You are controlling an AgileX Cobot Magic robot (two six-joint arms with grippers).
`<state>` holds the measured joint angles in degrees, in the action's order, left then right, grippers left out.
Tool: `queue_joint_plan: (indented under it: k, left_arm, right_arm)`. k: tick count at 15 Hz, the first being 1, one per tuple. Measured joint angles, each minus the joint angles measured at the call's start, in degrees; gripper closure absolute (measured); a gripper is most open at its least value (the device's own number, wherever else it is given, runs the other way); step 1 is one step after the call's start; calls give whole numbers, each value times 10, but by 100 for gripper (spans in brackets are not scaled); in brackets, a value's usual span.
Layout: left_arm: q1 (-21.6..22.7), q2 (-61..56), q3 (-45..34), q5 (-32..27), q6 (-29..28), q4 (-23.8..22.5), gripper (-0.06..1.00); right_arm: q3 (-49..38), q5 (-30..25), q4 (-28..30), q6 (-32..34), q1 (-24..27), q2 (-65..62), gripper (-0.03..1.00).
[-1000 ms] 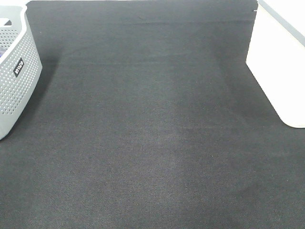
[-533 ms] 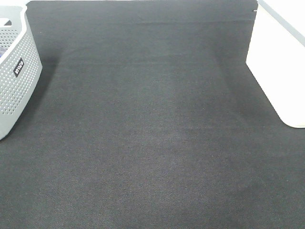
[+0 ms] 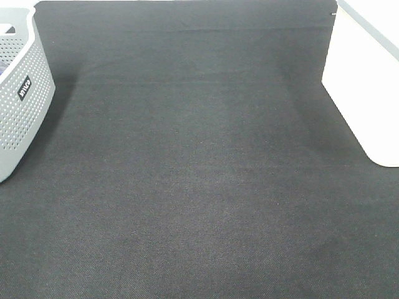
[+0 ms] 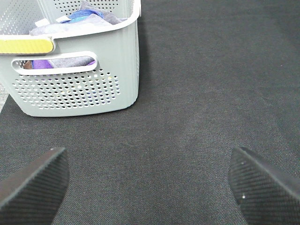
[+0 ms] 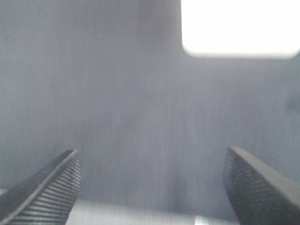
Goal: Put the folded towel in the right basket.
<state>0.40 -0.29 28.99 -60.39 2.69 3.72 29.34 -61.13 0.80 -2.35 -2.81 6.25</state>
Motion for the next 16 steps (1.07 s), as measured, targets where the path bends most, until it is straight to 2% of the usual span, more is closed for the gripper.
queue_joint_plan:
  k: [3,16]
  left_arm:
    - [0,0,0,0,0,0,7]
    - [0,0,0,0,0,0,7]
  right_arm:
    - [-1,0,0,0,0,-64,19]
    - [-3,0,0,0,0,-66,19]
